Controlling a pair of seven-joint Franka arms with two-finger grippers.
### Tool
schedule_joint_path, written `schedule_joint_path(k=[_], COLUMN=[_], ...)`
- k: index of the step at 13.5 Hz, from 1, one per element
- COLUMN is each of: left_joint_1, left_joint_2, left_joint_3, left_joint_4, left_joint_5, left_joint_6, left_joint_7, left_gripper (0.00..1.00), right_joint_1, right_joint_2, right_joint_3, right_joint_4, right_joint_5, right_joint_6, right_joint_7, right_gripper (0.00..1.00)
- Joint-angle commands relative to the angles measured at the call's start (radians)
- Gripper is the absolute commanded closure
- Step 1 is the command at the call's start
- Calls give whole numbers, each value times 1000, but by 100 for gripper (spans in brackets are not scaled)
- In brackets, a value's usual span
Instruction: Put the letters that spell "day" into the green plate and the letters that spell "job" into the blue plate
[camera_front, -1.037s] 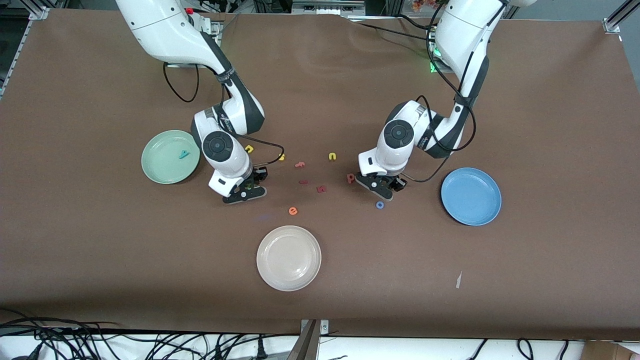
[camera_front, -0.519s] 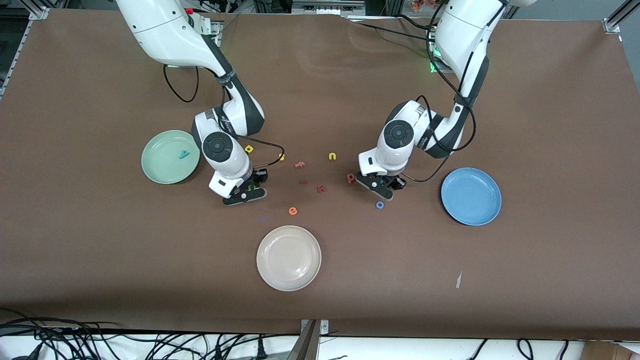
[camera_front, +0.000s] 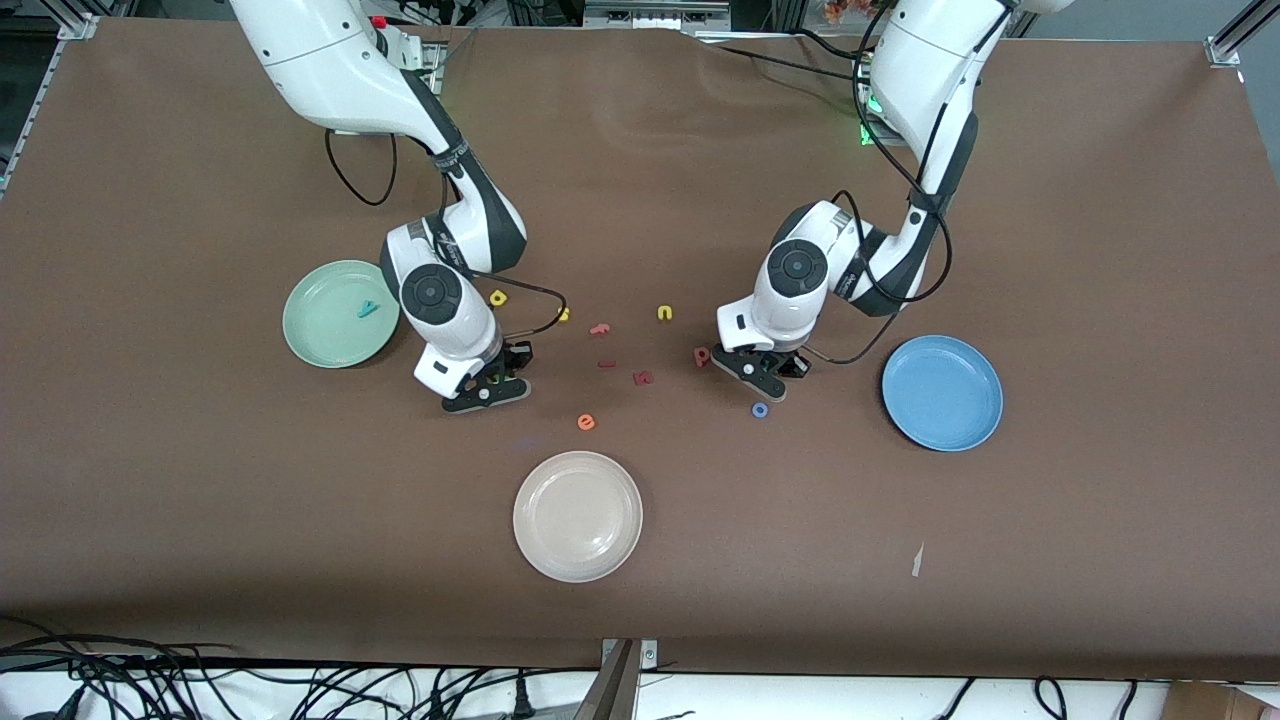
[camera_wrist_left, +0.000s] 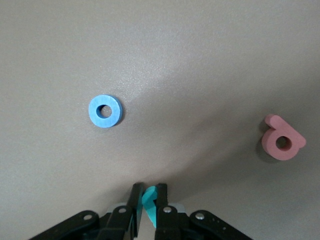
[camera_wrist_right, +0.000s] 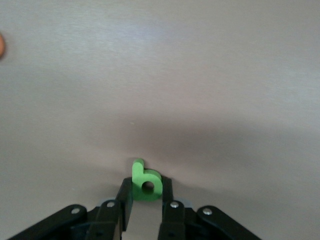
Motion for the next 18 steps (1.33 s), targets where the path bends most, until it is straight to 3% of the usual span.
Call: schedule_joint_path(k=[1, 5, 7, 11, 13, 15, 16, 17, 18], left_joint_1=[30, 174, 246, 347, 383, 387, 384, 383, 377], left_joint_2=[-38, -104, -136, -169, -163, -158, -156, -156, -156], left_joint_3=[2, -5, -7, -2, 2, 2, 2, 2, -1], left_joint_4=[9, 21, 21, 9, -16, -16, -14, -11, -4], left_joint_5=[30, 25, 17, 27, 17, 17, 17, 16, 14], left_joint_6=[-30, -77, -100, -169, -171, -169, -169, -169, -169], left_joint_7=[4, 138, 226, 333, 374, 374, 372, 372, 365], left_gripper=[91, 91, 90, 83, 74, 63, 59, 55, 55], right_joint_1=[-6, -11, -11, -9, -11, -12, -27, -49, -55], right_joint_2=[-96, -214, -268, -378, -360, -339, -334, -333, -331], right_joint_3=[-35, -108, -176, -304, -392, -423, -425, -425, -425], right_joint_4=[-3, -23, -87, -321, -407, -466, -474, -481, -482], right_joint_5=[9, 17, 17, 15, 15, 17, 17, 18, 26], right_joint_6=[-130, -414, -456, -354, -243, -189, -194, -198, -210], right_joint_7=[-18, -74, -183, -312, -419, -432, -433, -432, -426], right_gripper=[94, 94, 93, 93, 93, 90, 71, 32, 0])
